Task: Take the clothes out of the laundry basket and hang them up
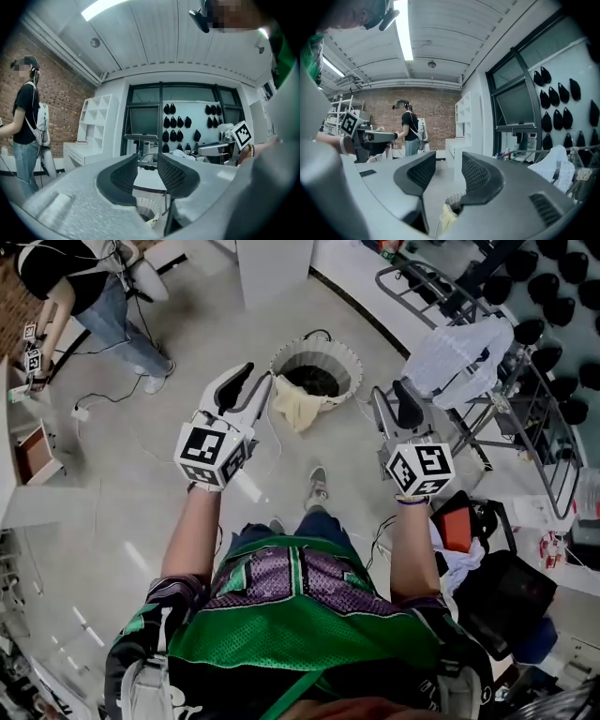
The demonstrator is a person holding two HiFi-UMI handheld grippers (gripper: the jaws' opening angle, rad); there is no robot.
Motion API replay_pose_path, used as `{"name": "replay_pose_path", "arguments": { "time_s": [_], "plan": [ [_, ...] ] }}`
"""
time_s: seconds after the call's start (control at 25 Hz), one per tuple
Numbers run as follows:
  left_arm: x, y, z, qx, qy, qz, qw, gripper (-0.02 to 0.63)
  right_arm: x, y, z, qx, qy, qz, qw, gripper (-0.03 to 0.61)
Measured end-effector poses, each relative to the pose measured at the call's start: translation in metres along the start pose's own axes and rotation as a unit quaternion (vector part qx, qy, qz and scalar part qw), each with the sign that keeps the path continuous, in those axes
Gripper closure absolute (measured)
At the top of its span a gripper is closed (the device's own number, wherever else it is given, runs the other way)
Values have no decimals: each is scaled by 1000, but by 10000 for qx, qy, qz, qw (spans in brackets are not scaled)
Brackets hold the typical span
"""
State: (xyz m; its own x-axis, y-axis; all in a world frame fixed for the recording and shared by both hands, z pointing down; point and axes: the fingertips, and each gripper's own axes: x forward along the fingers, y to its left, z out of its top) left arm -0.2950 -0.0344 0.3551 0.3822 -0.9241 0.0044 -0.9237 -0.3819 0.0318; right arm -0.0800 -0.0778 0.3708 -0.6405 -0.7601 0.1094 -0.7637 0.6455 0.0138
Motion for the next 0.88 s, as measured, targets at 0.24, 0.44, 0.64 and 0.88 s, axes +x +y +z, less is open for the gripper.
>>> {"name": "replay_pose_path", "arguments": {
  "time_s": [0.24,0.44,0.64,0.88],
  "plan": [
    [64,6,-42,40,161,36,9999,471,60,-45,-71,128,328,340,9988,416],
    [110,19,-90,41,362,156,9992,471,109,-61,-125,102,606,725,9955,416],
    [139,32,-130,-77,457,265,9986,472,142,-81,-178,50,804,793,9936,416],
    [150,28,-193,-83,759,100,9970,474,149,-93,-266,152,1191,627,9908,416]
  ]
}}
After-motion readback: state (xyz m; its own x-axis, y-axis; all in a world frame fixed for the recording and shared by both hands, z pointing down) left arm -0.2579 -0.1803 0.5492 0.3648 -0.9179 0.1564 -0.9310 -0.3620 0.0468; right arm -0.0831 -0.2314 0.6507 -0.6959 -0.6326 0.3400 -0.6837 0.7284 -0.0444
